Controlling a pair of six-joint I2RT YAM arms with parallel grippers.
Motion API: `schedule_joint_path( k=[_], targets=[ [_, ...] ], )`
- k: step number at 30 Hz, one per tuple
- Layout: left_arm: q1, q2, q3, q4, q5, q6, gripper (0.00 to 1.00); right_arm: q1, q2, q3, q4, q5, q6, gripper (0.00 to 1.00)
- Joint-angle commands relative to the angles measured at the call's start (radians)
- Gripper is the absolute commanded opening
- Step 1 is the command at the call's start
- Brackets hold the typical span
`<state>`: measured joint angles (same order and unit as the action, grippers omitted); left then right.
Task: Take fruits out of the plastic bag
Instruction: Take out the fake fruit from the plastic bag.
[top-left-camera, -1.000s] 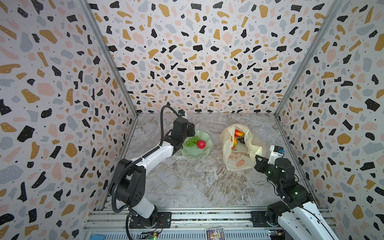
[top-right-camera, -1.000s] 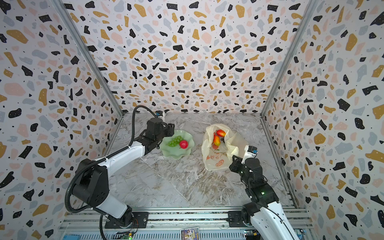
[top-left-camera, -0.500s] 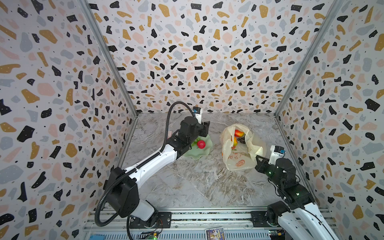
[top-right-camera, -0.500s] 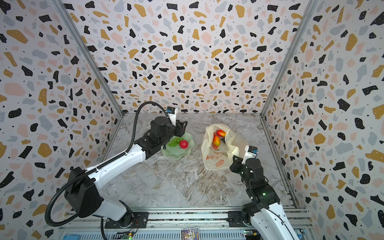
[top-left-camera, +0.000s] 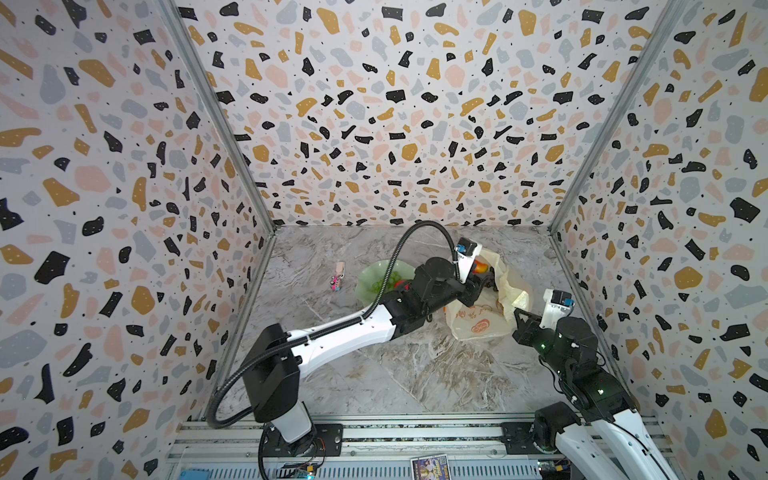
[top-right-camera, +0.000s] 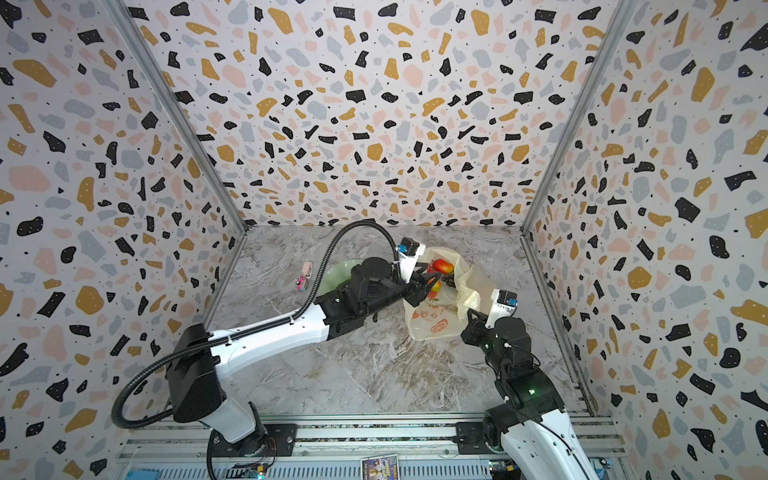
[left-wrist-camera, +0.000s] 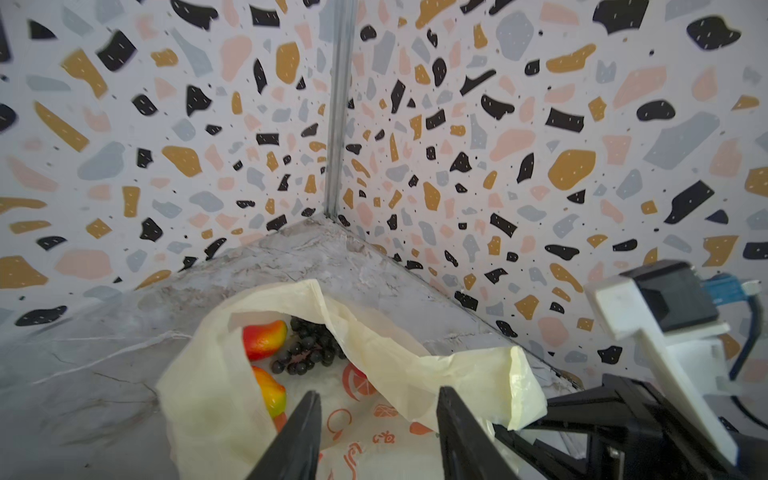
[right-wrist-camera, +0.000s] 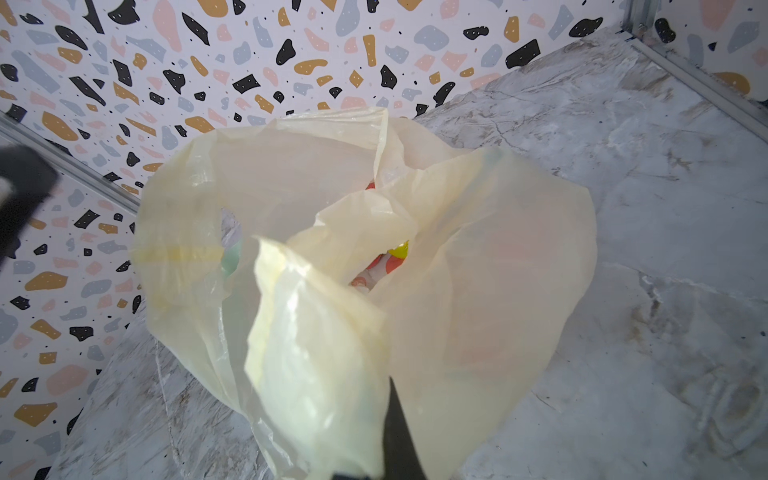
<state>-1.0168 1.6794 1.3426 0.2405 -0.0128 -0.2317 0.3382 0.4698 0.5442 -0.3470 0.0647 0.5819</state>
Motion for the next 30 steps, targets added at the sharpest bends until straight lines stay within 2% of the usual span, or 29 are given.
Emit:
schedule_joint_path(
  k=[1,4,9,18,23,30],
  targets=[
    [-0.035,0.065,0.048,0.09,0.042,-0.041,0.47,0.005,-0.022,0.001,0.031,0.042,-0.034,0.0],
    [-0.047,0.132,0.109,0.073,0.056,-0.057,0.45,0.005,-0.036,0.004,0.038,0.054,-0.058,0.0],
    [-0.063,0.227,0.185,0.017,0.019,-0.03,0.44,0.004,-0.053,0.017,0.02,0.092,-0.081,0.0],
    [-0.063,0.272,0.114,0.04,-0.027,0.053,0.44,0.004,-0.113,-0.001,0.032,0.132,-0.086,0.0],
    [-0.062,0.283,0.029,0.164,-0.069,0.077,0.46,0.004,-0.088,-0.003,0.046,0.102,-0.087,0.0],
    [-0.062,0.368,0.092,0.152,-0.027,0.078,0.46,0.005,-0.097,0.013,0.039,0.113,-0.102,0.0]
  ],
)
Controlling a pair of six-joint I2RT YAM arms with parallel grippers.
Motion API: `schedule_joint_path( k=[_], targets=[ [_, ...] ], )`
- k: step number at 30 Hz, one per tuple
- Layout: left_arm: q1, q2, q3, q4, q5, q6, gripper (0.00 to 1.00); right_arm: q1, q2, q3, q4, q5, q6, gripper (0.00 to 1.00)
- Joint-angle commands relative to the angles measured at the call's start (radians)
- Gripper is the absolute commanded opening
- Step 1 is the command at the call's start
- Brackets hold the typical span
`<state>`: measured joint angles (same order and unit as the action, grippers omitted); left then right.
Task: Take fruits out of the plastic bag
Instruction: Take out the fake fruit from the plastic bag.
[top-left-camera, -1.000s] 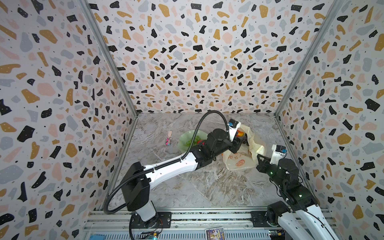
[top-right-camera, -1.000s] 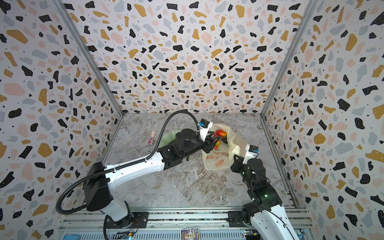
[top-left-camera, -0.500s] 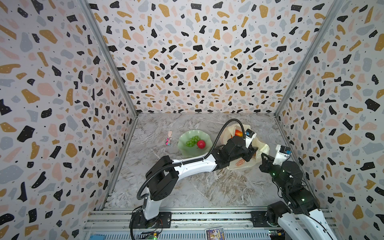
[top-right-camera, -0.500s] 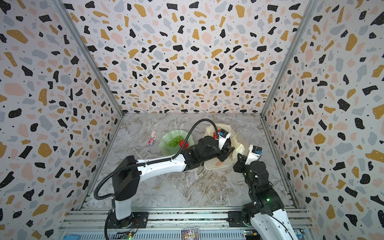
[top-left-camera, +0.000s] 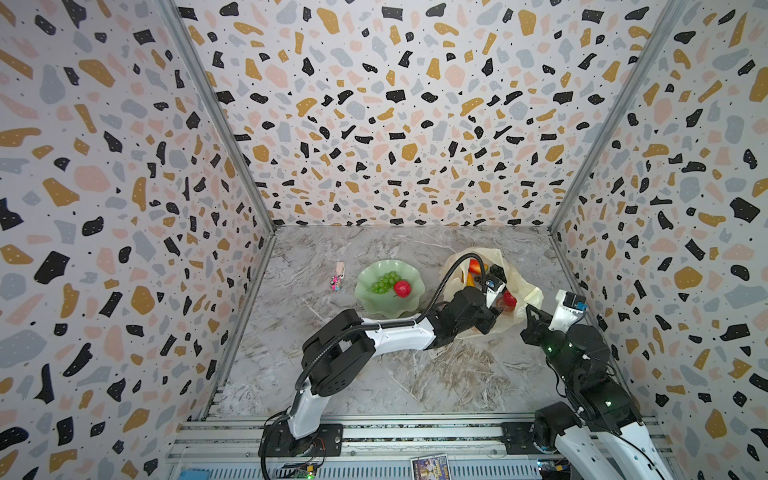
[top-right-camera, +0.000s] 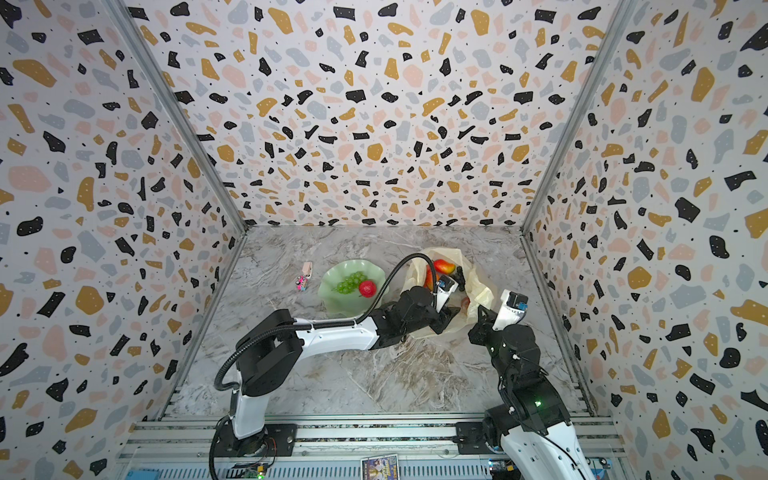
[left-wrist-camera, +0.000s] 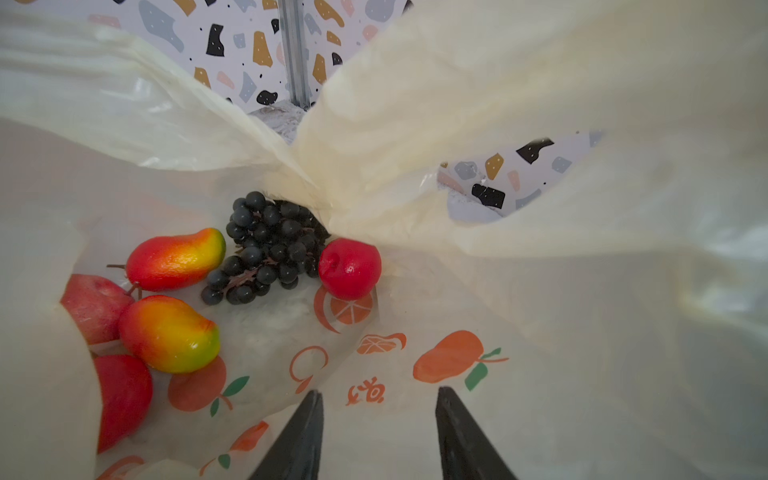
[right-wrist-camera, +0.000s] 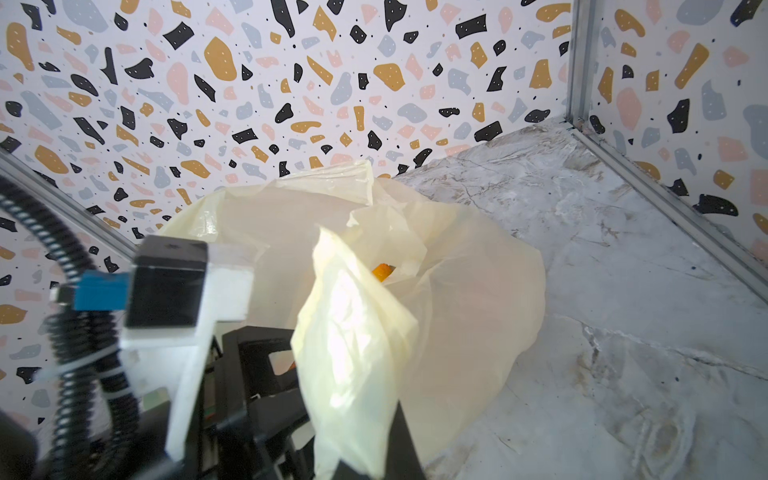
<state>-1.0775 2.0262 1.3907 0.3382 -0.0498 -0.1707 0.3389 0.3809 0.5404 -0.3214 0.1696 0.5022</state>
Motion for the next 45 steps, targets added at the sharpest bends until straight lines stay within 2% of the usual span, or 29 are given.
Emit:
schedule_joint_path(
  k=[1,6,12,17,23,28,34,41,43,45],
  targets=[
    [-0.001,0.031,0.048,0.061,0.01,0.018,0.46,0.004,-0.01,0.021,0.014,0.007,-0.028,0.0],
    [0.008,0.072,0.086,0.082,0.008,0.012,0.46,0.004,-0.01,0.042,-0.002,0.0,-0.055,0.0],
    [0.031,0.181,0.231,0.009,0.017,-0.069,0.46,0.005,-0.009,0.071,-0.047,-0.009,-0.094,0.0],
    [0.053,0.239,0.3,-0.011,-0.018,-0.142,0.47,0.005,-0.038,0.081,-0.081,0.001,-0.1,0.0],
    [0.096,0.321,0.412,-0.128,-0.099,-0.243,0.5,0.005,-0.045,0.065,-0.108,-0.026,-0.054,0.0],
    [0.13,0.33,0.395,-0.148,-0.183,-0.319,0.5,0.005,-0.049,0.052,-0.125,-0.051,0.034,0.0],
    [0.14,0.306,0.341,-0.149,-0.31,-0.34,0.51,0.006,-0.052,0.064,-0.198,-0.045,0.135,0.0],
    [0.145,0.278,0.301,-0.148,-0.43,-0.387,0.52,0.005,-0.083,0.053,-0.301,-0.095,0.215,0.0],
    [0.143,0.275,0.304,-0.141,-0.43,-0.392,0.52,0.006,-0.082,0.053,-0.321,-0.113,0.223,0.0],
    [0.143,0.268,0.302,-0.101,-0.366,-0.383,0.52,0.006,-0.074,0.065,-0.347,-0.12,0.217,0.0]
  ],
)
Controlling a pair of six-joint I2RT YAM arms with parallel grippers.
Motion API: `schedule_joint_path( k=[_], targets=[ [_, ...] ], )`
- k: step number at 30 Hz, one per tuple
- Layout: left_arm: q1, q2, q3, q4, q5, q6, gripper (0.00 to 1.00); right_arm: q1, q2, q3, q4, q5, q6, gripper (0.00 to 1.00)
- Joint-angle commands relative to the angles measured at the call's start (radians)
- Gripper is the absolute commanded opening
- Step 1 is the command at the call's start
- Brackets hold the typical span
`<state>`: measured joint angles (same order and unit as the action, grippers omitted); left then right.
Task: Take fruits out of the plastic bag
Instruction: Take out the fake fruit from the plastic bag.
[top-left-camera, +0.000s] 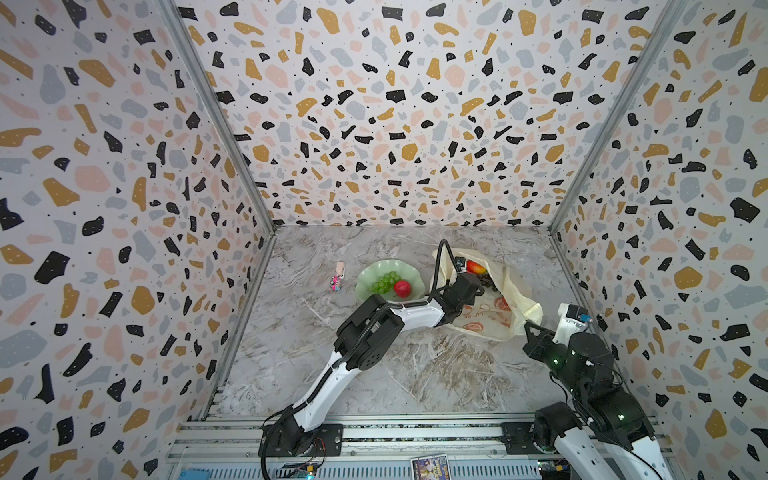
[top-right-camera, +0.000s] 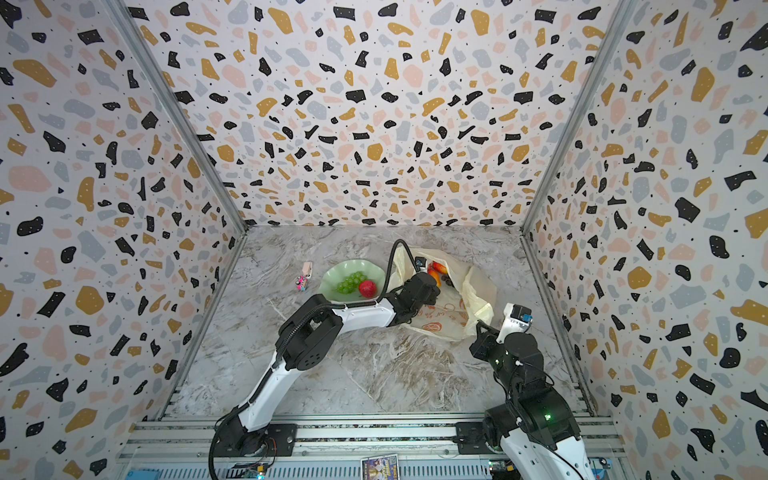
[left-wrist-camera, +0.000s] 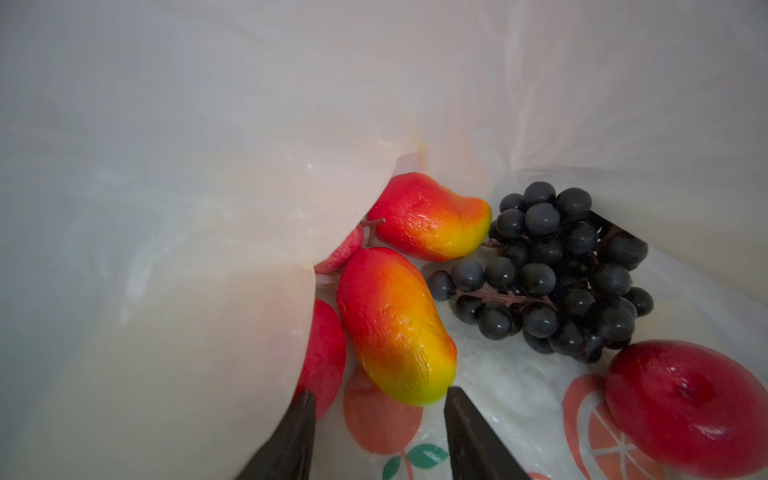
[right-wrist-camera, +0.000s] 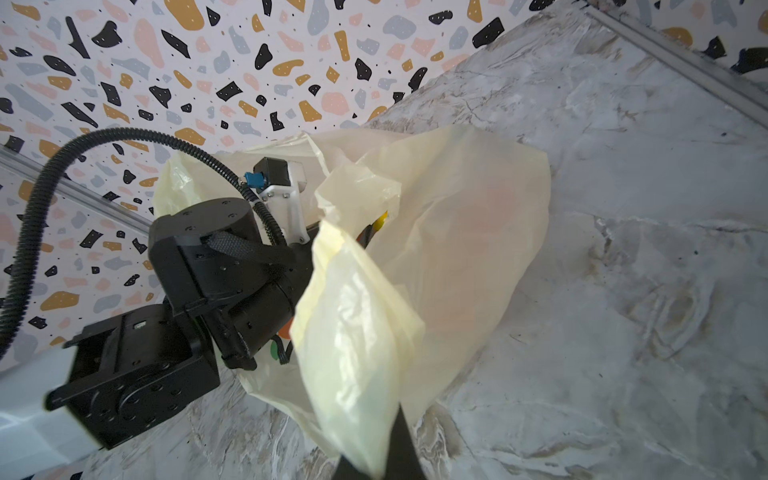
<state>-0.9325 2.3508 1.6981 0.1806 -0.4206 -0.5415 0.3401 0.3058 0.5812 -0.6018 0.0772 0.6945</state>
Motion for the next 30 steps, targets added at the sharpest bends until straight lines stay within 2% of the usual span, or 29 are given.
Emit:
schedule_joint_path(
  k=[1,5,8,24,30],
  targets=[
    [-0.004,-0.058,-0.007,0.095,0.049,0.0,0.52,0.005,0.004,0.029,-0.076,-0.03,0.021,0.0],
    [-0.005,-0.048,-0.004,0.189,0.231,0.021,0.52,0.005,0.013,0.052,-0.083,-0.013,-0.007,0.0],
    [-0.014,-0.018,0.032,0.214,0.304,0.021,0.52,0.004,0.022,0.048,-0.067,-0.017,-0.007,0.0],
    [-0.038,0.183,0.346,0.101,0.332,0.041,0.55,0.004,0.05,0.032,-0.037,-0.044,-0.001,0.0],
    [-0.051,0.264,0.449,0.077,0.283,0.048,0.6,0.005,0.049,0.026,-0.044,-0.05,0.001,0.0]
  ],
)
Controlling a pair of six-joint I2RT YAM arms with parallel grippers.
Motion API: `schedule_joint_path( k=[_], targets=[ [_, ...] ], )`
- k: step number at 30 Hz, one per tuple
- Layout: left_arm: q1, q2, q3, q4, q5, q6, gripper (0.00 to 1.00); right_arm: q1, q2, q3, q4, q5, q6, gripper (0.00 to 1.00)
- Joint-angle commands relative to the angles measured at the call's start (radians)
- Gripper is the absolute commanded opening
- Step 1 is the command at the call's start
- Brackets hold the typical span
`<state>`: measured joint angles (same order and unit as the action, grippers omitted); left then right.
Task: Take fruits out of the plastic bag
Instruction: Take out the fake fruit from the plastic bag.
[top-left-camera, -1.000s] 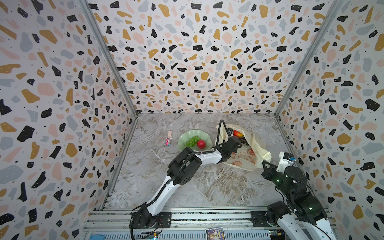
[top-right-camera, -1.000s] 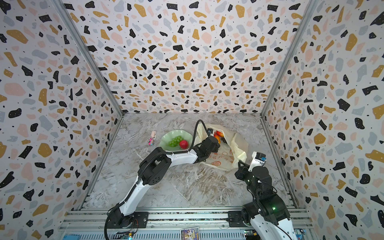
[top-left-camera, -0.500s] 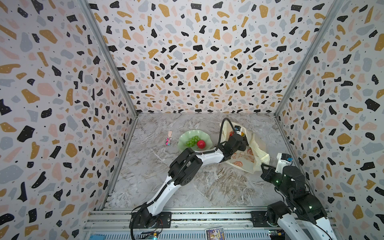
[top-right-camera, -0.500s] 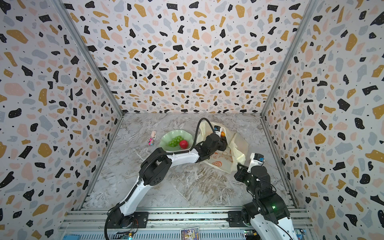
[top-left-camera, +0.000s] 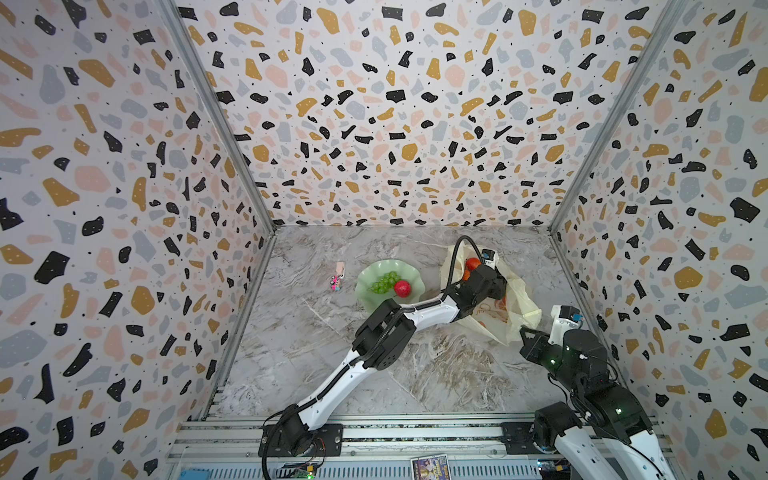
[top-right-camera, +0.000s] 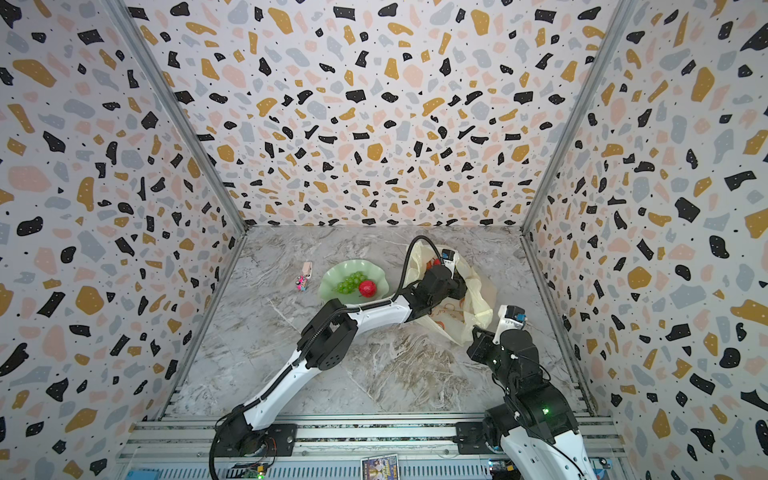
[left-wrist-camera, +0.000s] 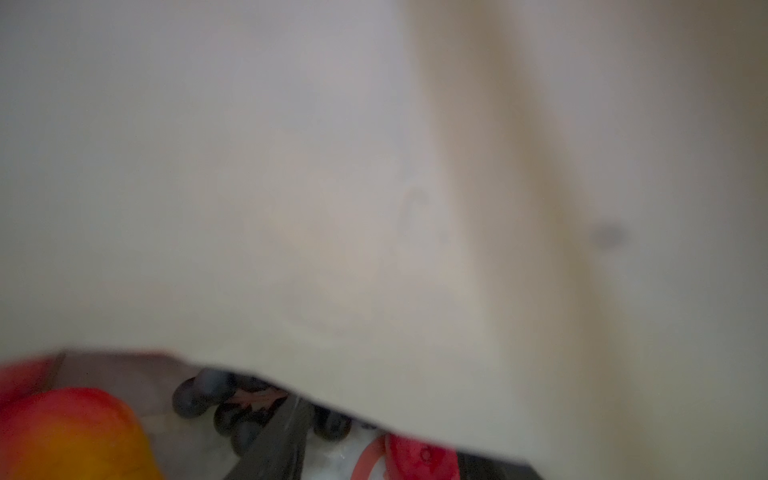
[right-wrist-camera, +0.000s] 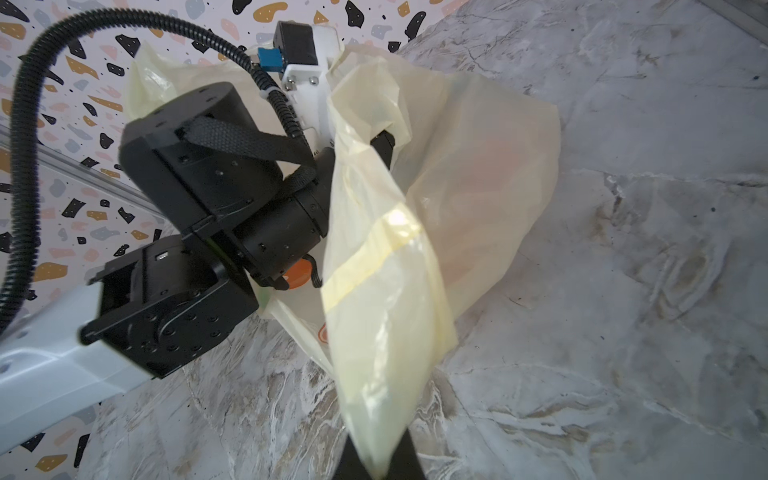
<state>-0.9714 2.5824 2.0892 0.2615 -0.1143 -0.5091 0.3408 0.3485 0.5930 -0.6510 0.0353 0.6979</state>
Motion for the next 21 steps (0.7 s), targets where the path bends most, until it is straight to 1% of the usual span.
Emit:
schedule_joint_path(
  k=[1,3,6,13,16,19,21],
  targets=[
    [-0.013,0.048,0.076,-0.004,-0.035,0.016,0.61,0.004,0.006,0.013,0.004,-0.008,-0.003,0.0],
    [-0.018,0.086,0.12,-0.056,-0.08,0.01,0.63,0.003,0.005,0.011,0.005,-0.008,-0.001,0.0],
    [-0.022,0.121,0.153,-0.085,-0.124,-0.028,0.63,0.004,0.004,0.007,0.007,-0.009,0.001,0.0],
    [-0.023,0.109,0.075,-0.048,-0.202,-0.075,0.63,0.004,0.002,0.002,0.003,-0.003,0.005,0.0],
    [-0.023,0.073,0.009,0.006,-0.209,-0.075,0.63,0.004,0.004,0.002,0.005,-0.001,0.006,0.0],
    [-0.023,-0.007,-0.133,0.156,-0.165,-0.05,0.63,0.004,0.008,0.009,0.012,0.008,0.006,0.0],
    [-0.02,-0.046,-0.192,0.203,-0.128,-0.034,0.63,0.004,0.018,0.028,0.021,0.04,-0.004,0.0]
  ],
)
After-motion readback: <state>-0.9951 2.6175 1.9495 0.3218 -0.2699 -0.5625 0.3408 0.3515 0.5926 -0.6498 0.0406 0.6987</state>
